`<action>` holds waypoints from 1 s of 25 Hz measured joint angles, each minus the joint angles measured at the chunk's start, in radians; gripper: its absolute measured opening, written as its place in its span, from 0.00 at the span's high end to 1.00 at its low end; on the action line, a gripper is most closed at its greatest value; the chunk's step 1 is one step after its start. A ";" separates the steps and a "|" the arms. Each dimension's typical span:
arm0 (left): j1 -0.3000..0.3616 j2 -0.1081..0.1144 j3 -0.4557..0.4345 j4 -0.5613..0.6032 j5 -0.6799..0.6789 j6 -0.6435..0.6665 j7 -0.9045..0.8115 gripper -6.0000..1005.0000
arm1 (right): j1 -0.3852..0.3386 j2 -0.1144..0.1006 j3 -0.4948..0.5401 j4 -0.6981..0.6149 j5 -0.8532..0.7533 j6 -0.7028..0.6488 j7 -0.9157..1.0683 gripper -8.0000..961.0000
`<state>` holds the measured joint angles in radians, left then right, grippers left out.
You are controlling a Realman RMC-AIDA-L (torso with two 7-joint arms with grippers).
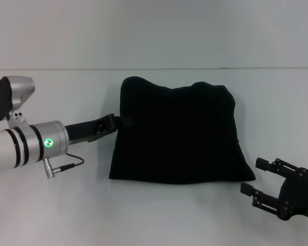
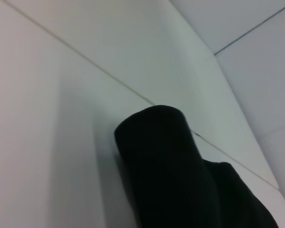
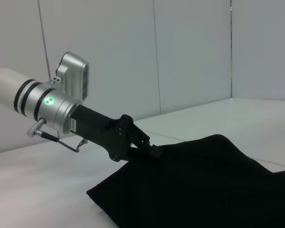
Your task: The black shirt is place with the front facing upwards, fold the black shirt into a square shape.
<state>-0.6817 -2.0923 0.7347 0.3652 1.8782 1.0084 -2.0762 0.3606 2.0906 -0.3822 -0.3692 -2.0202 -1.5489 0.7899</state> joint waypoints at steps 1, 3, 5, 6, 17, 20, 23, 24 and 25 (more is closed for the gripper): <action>0.003 -0.001 0.000 0.004 -0.002 0.012 0.020 0.85 | 0.001 0.000 0.000 0.002 0.002 0.000 0.000 0.21; 0.012 -0.001 0.000 0.012 -0.010 0.040 0.057 0.85 | 0.004 0.000 0.002 0.009 0.003 0.002 0.000 0.21; 0.032 0.000 0.000 0.035 -0.018 0.081 0.104 0.84 | 0.006 0.000 0.004 0.013 0.003 0.005 -0.001 0.21; 0.036 0.000 0.000 0.041 -0.019 0.091 0.111 0.80 | 0.006 0.000 0.005 0.015 0.003 0.006 -0.003 0.21; 0.239 0.009 -0.127 0.238 -0.103 0.511 0.540 0.46 | 0.025 0.000 0.037 0.035 0.007 0.008 -0.003 0.21; 0.306 0.002 -0.129 0.298 -0.074 0.643 0.715 0.39 | 0.033 0.000 0.048 0.044 0.007 0.015 -0.005 0.21; 0.353 -0.011 -0.129 0.330 -0.015 0.723 0.883 0.27 | 0.039 0.001 0.057 0.051 0.007 0.026 -0.003 0.21; 0.360 -0.014 -0.130 0.331 0.008 0.726 0.907 0.23 | 0.040 0.001 0.060 0.055 0.007 0.031 -0.004 0.21; 0.366 -0.018 -0.130 0.329 0.048 0.723 0.923 0.19 | 0.040 0.002 0.062 0.058 0.007 0.035 -0.005 0.21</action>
<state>-0.3160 -2.1101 0.6050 0.6945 1.9261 1.7315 -1.1529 0.4002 2.0921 -0.3200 -0.3110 -2.0135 -1.5140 0.7848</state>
